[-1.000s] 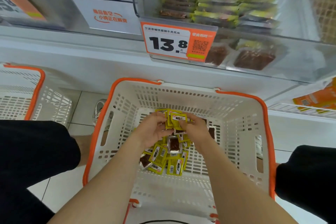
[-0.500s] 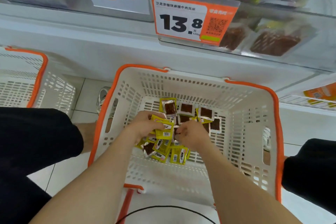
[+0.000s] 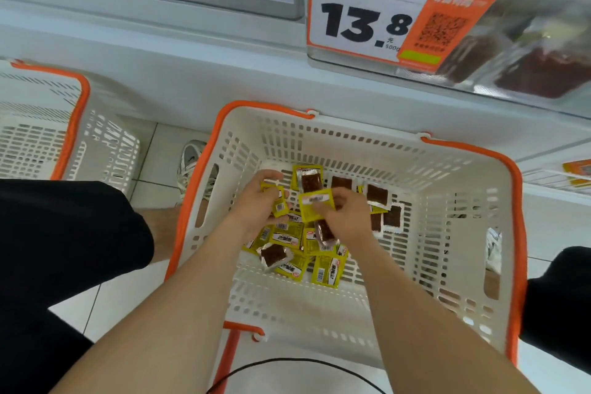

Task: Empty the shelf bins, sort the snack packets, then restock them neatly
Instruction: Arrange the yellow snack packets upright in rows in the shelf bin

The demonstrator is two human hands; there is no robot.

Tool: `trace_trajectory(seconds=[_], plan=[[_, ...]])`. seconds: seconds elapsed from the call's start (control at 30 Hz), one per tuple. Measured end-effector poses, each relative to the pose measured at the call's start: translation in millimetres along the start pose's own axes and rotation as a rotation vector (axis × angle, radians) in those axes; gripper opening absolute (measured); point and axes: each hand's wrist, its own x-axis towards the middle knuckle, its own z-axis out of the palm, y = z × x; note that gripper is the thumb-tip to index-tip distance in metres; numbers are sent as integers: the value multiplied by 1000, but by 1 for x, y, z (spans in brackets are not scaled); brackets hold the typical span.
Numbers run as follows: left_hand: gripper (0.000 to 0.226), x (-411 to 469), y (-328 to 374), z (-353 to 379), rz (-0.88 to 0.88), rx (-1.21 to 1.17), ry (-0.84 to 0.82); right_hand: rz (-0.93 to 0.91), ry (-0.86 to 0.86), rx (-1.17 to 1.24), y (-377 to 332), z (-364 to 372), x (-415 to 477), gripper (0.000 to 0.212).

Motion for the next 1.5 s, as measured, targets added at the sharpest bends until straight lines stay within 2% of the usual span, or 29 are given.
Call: trace_trajectory(seconds=[0.07, 0.1, 0.17, 0.2, 0.33, 0.37, 0.43, 0.47, 0.53, 0.63, 0.7, 0.73, 0.8, 0.83, 0.93, 1.03, 1.13, 1.23, 1.33, 1.43, 1.5], plan=[[20, -2, 7, 6, -32, -83, -79, 85, -92, 281, -15, -7, 8, 23], [18, -3, 11, 10, -59, -129, -129, 117, -186, 334, -22, -9, 11, 28], [31, -4, 16, 14, -93, -195, -215, 122, -332, 270, -31, -9, 16, 35], [31, -4, 18, 14, -84, -199, -233, 98, -347, 217, -35, -6, 16, 36], [24, -4, 17, 2, -43, -155, -220, -55, -151, -128, -35, 2, 22, 39], [24, -4, 16, 1, -24, -168, -185, -41, -118, -93, -31, 4, 25, 36], [25, -3, 16, 0, 46, -174, -80, -26, -61, -47, -19, 11, 27, 13], [24, -2, 16, -1, 80, -157, -25, -61, -8, -173, -12, 16, 26, 6], [19, 1, 14, -3, 106, -136, 22, -180, 46, -553, 1, 29, 20, 15], [3, 1, 13, -5, 63, -178, -20, -373, -118, -947, 13, 51, 7, 46], [12, 1, 12, -7, 39, -209, -38, -449, -197, -1151, 19, 62, 0, 61], [17, 1, 12, -8, 39, -225, -45, -463, -193, -1207, 21, 66, -1, 59], [26, 1, 11, -9, 49, -223, -46, -420, -193, -1172, 23, 66, 1, 44], [30, 0, 10, -10, 58, -202, -39, -394, -191, -1076, 23, 65, 5, 35], [46, -3, 12, -6, 81, -120, -9, -267, -152, -592, 8, 49, 14, 17], [52, -9, 17, 2, 129, -64, 69, -128, -72, -140, -19, 21, 17, 17], [61, -20, 30, 13, 98, -133, 42, -40, -220, 155, -46, -7, 12, 12], [71, -34, 47, 19, -23, -163, -65, -191, -334, 107, -70, -28, 4, 30], [60, -47, 62, 24, -124, -178, -227, -337, -337, -135, -93, -43, -3, 29], [42, -65, 76, 28, -123, -150, -337, -421, -276, -285, -111, -61, -22, 25], [40, -70, 78, 28, -111, -166, -385, -452, -180, -364, -116, -68, -30, 19]])
